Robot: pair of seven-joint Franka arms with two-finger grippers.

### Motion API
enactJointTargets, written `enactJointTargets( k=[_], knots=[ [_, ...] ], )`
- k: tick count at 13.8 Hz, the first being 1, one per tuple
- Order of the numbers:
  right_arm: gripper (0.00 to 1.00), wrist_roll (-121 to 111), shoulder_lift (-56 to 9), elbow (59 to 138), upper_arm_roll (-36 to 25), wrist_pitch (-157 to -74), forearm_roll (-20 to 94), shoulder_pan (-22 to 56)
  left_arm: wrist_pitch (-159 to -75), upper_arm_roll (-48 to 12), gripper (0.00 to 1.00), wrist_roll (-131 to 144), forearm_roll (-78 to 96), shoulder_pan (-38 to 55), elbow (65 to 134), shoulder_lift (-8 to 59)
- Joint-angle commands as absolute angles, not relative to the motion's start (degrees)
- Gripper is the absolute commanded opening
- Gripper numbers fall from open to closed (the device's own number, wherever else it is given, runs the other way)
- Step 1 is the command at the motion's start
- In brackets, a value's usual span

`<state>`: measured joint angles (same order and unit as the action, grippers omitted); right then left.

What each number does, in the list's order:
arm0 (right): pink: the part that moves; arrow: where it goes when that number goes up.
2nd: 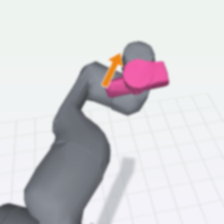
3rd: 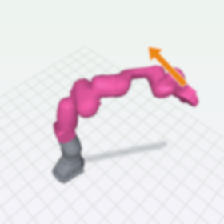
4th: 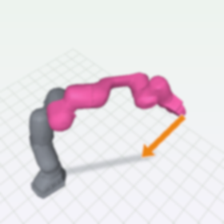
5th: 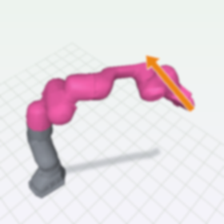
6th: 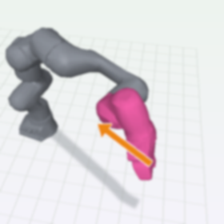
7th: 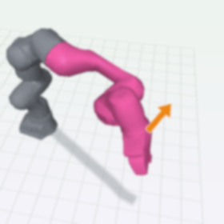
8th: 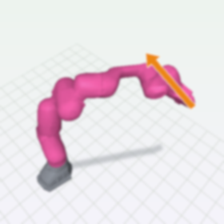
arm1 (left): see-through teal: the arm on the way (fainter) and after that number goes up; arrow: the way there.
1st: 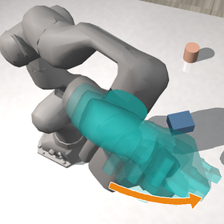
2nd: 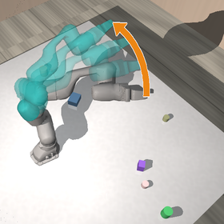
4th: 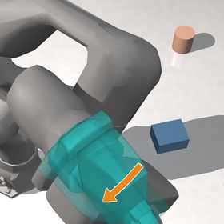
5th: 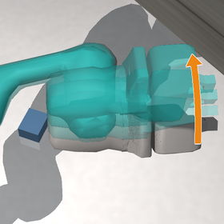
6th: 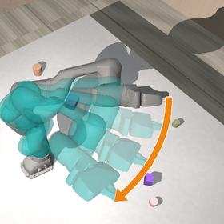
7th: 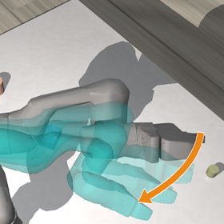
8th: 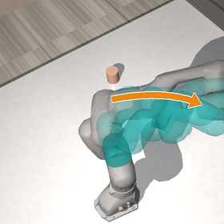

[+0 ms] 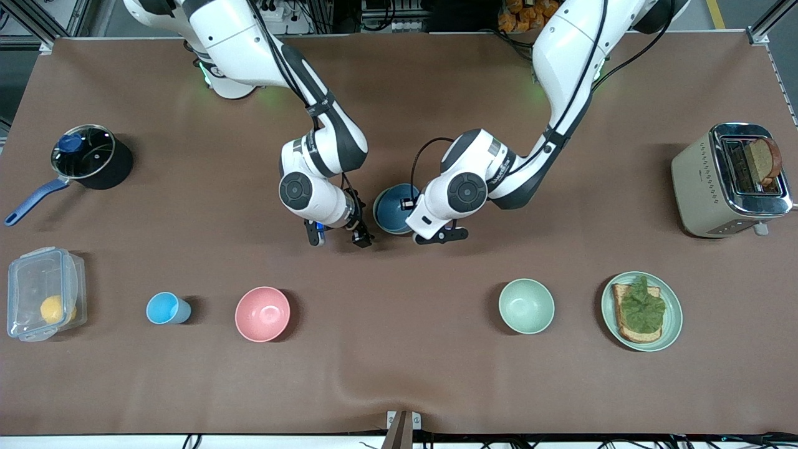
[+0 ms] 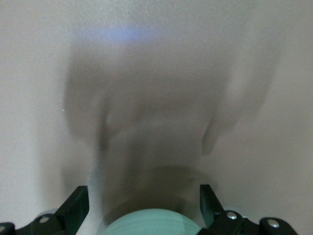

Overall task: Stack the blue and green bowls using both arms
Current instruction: 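Set the green bowl down while the left gripper lowers blue into it, then open both grippers and lift them away from the stacked bowls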

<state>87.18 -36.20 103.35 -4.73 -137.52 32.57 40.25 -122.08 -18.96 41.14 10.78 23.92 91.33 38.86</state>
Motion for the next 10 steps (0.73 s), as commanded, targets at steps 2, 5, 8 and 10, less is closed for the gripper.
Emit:
enactJointTargets(
  k=[2,5,8,10],
  knots=[
    [1.0,86.49,-35.68,104.24,-4.66,-138.16,33.93,40.25,-120.33,-18.11,1.0,42.27,7.49,23.56,91.58,33.24],
    [1.0,86.4,-35.33,104.24,-4.66,-137.47,33.93,40.17,-116.73,-18.02,1.0,42.28,2.65,20.23,91.23,29.28],
    [1.0,83.17,-33.06,104.33,-5.36,-130.82,32.96,39.12,-113.74,-18.11,1.0,41.84,-3.32,14.61,90.7,26.73],
    [1.0,78.33,-30.51,104.33,-8.6,-122.21,32.78,38.06,-113.38,-18.11,1.0,41.75,-7.19,11.97,90.35,25.49]
  ],
)
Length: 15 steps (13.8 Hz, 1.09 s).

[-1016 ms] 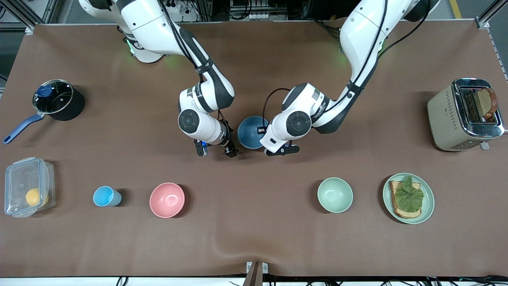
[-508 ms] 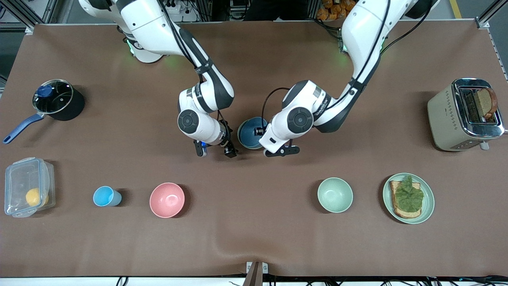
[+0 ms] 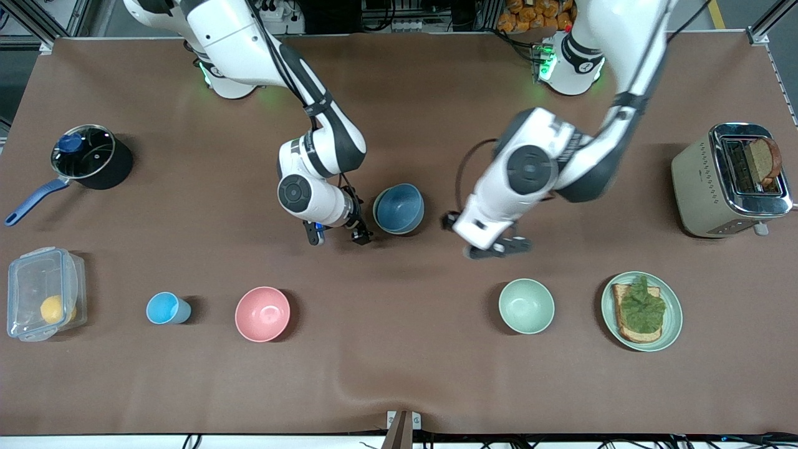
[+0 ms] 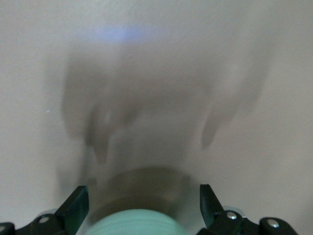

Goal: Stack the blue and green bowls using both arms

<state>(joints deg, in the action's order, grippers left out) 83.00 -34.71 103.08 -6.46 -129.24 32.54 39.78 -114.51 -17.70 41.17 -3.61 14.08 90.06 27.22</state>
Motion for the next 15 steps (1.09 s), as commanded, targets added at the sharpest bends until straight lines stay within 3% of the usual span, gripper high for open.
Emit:
enactJointTargets(
  k=[1,5,12,15],
  knots=[
    [1.0,77.44,-29.54,104.33,-10.27,-119.21,32.09,38.06,-113.29,-18.11,1.0,41.66,-9.03,10.65,90.35,24.62],
    [1.0,75.34,-25.32,103.62,-16.42,-107.69,19.89,37.88,-110.76,-18.46,1.0,34.66,-10.9,3.1,90.35,19.96],
    [1.0,53.56,-21.8,103.27,-26.61,-94.67,18.72,37.97,-101.0,-18.37,1.0,14.34,-3.7,-6.85,90.26,9.85],
    [1.0,49.67,-21.8,103.27,-29.17,-93.34,18.63,37.97,-100.11,-17.49,1.0,13.71,-2.38,-7.64,90.88,6.07]
  ],
)
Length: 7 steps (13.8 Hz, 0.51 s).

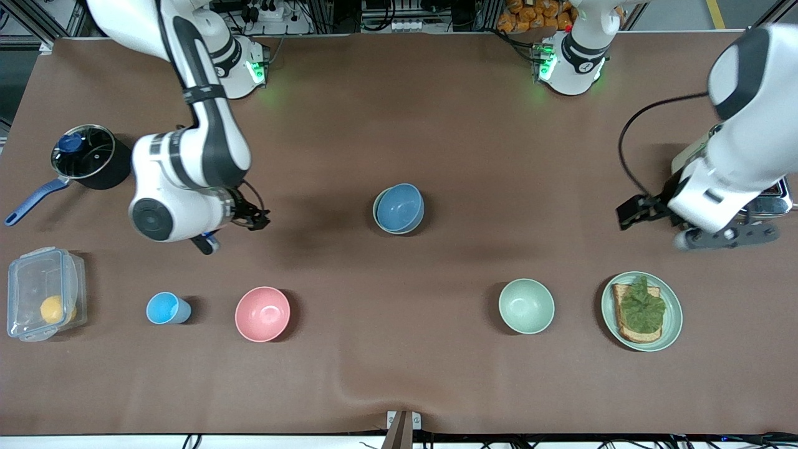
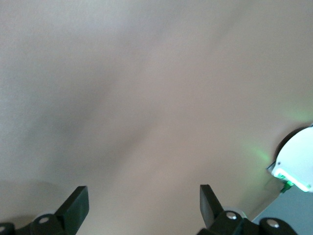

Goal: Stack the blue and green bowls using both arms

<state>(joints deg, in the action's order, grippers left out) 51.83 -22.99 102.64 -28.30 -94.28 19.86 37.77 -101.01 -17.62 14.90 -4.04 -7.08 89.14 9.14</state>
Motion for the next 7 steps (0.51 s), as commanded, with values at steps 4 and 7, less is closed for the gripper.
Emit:
enactJointTargets(
  k=[4,7],
  knots=[
    [1.0,44.32,-21.54,103.27,-31.19,-92.73,15.56,37.71,-96.43,-14.35,1.0,13.45,-1.94,-5.03,91.14,1.77],
    [1.0,32.91,-20.66,101.79,-31.03,-88.61,15.38,31.23,-91.5,-4.58,1.0,12.13,-0.71,5.09,91.05,-0.52]
  ],
)
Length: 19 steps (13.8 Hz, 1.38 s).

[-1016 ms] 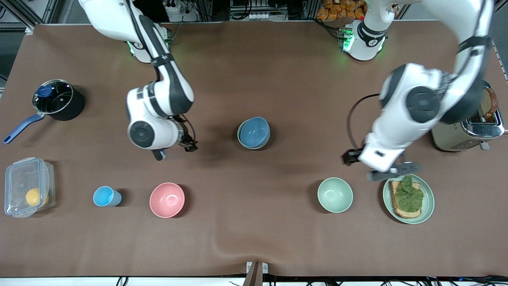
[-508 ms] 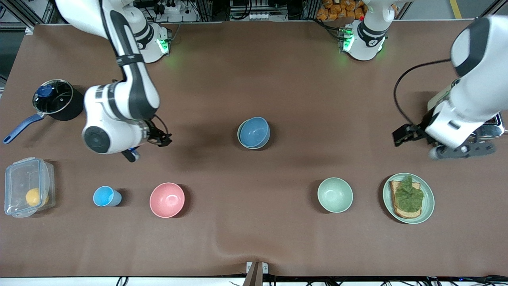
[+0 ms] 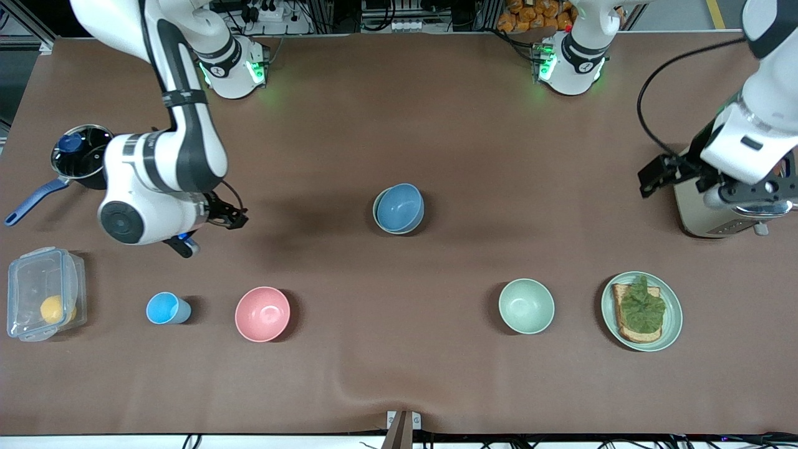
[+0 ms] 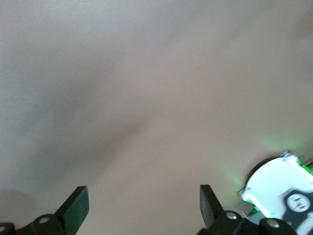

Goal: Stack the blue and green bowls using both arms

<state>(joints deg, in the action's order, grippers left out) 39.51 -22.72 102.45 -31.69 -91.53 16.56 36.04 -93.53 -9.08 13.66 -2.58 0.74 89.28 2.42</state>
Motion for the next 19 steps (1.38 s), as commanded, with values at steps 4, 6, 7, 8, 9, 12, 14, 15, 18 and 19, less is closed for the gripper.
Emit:
enactJointTargets(
  k=[4,6,7,8,9,12,14,15,18,19],
  knots=[
    [1.0,22.86,-14.26,101.6,-23.08,-87.36,6.72,21.23,-89.21,-3.87,1.0,7.04,-0.62,5.45,91.14,-2.02],
    [1.0,21.54,-11.7,101.6,-17.86,-87.36,4.05,15.84,-89.21,-3.34,1.0,6.77,-0.62,5.36,90.71,-2.02],
    [1.0,19.62,-10.56,101.51,-17.32,-87.36,3.96,14.78,-89.3,-3.17,1.0,6.68,-0.44,4.93,90.44,-1.76],
    [1.0,16.03,-9.42,101.6,-16.1,-87.54,3.96,13.11,-89.3,-3.16,1.0,6.59,0.0,4.49,90.35,-1.5],
    [1.0,11.99,-7.75,101.69,-13.65,-87.63,3.87,9.62,-89.3,-3.34,1.0,7.11,-0.52,4.57,90.26,-1.32],
    [1.0,3.18,-4.22,101.52,-8.09,-88.94,1.15,2.21,-89.3,-3.51,1.0,6.77,-0.01,4.66,87.9,-0.35],
    [1.0,0.8,-1.86,101.34,-5.21,-90.17,1.14,-2.35,-87.82,-3.6,1.0,6.59,1.22,4.48,87.89,-0.7],
    [1.0,0.44,-0.71,100.55,-3.53,-90.61,1.06,-4.03,-86.76,-3.34,1.0,6.33,2.27,4.48,87.89,-0.96],
    [1.0,0.79,-0.09,95.12,-3.34,-92.2,0.79,-3.87,-85.87,-3.16,1.0,4.84,1.85,4.48,87.89,-0.88],
    [1.0,1.23,0.7,93.71,-3.25,-91.59,1.05,-3.78,-85.87,-3.34,1.0,4.83,1.85,4.48,87.89,-0.97]
  ],
)
